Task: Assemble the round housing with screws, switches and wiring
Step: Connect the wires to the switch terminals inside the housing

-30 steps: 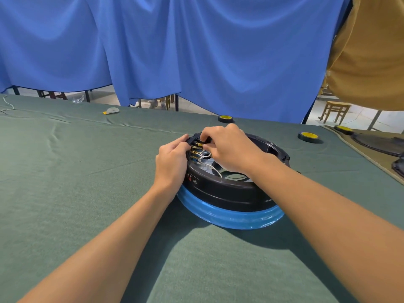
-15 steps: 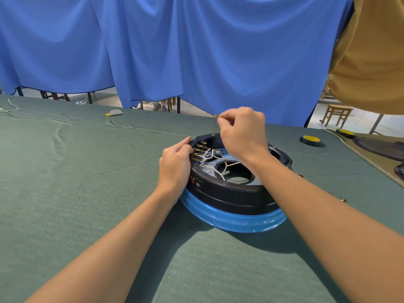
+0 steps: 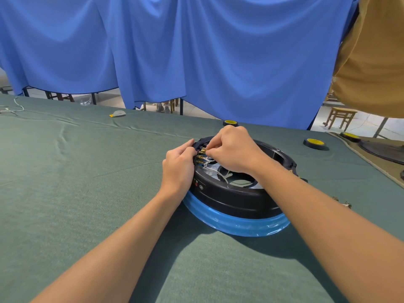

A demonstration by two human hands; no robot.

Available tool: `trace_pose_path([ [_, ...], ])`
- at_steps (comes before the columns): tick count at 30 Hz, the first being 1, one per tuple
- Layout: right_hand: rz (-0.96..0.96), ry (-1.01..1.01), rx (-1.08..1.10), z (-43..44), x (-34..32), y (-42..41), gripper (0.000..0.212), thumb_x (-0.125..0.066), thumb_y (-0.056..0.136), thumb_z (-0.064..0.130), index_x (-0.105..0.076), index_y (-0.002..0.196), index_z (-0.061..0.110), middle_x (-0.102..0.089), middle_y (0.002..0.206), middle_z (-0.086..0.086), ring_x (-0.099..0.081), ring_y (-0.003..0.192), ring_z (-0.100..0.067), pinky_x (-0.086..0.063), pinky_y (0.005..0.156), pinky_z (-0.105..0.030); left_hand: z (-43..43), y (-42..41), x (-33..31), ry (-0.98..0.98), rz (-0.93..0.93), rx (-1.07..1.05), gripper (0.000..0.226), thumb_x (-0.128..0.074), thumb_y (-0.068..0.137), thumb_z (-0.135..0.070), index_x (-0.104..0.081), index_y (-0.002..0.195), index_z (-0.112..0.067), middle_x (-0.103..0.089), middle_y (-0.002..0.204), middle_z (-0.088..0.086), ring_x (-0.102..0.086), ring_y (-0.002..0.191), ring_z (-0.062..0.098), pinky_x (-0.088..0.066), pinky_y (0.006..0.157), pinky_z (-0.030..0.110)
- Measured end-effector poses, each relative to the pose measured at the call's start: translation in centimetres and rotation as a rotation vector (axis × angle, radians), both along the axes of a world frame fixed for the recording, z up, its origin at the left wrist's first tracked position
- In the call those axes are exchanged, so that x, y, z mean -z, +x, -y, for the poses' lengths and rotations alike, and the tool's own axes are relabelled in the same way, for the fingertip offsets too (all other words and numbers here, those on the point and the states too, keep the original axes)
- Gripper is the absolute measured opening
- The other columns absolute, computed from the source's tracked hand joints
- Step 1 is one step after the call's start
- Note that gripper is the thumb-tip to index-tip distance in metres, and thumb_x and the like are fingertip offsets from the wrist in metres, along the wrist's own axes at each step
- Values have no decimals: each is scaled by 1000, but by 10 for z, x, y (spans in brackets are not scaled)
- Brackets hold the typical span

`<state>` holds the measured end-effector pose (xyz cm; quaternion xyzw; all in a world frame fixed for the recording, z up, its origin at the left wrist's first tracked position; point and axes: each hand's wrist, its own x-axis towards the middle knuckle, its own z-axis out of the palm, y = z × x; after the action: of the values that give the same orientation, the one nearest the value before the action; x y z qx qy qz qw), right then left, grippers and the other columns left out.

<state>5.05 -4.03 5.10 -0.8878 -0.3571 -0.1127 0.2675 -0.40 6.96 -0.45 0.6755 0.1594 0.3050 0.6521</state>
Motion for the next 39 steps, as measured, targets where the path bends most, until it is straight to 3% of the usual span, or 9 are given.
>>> trace_pose_path([
  [3,1,-3,9,0,2,2,21,-60,84,8,-80,81,16,-70,78,0,-61,74,-14,-52,62,-26,-1,1,1,12,-13,-6,39,-49,92,-13,-63,128,-17,-70,94,-8,-63,87,16,-51,85,41],
  [9,-17,-8,14,1,4,3,23,-60,84,8,-80,82,18,-72,83,-3,-62,77,-18,-56,67,-33,0,-1,0,31,-27,13,39,-48,93,-13,-62,130,-17,-69,116,6,-64,99,22,-50,90,42],
  [12,-22,-12,20,0,5,3,21,-61,85,9,-80,86,17,-72,87,-3,-63,81,-19,-56,72,-32,-1,-1,0,34,-22,11,39,-48,93,-13,-62,130,-18,-70,110,5,-64,91,20,-50,80,38],
  [17,-25,-4,26,-1,6,2,20,-61,86,8,-80,86,16,-72,88,-5,-63,82,-20,-55,72,-31,-1,-1,0,27,-22,10,39,-48,93,-12,-62,130,-18,-71,105,2,-63,85,17,-50,78,38],
  [21,-23,-2,43,-1,6,2,22,-59,85,8,-80,84,16,-73,88,-7,-63,84,-23,-57,75,-36,0,-2,0,23,-23,11,40,-48,93,-12,-61,130,-17,-70,93,-7,-63,87,21,-52,84,45],
  [25,-42,17,37,0,7,1,21,-60,86,7,-80,86,16,-73,87,-5,-63,83,-20,-58,75,-36,0,-2,0,23,-27,15,40,-48,94,-12,-61,130,-18,-71,106,1,-66,96,25,-51,87,45],
  [39,7,-24,23,-5,9,-4,19,-60,91,12,-79,95,12,-73,93,-7,-63,84,-20,-57,76,-36,0,-3,-1,21,-31,16,40,-50,92,-13,-63,129,-18,-67,122,1,-61,109,18,-47,101,43],
])
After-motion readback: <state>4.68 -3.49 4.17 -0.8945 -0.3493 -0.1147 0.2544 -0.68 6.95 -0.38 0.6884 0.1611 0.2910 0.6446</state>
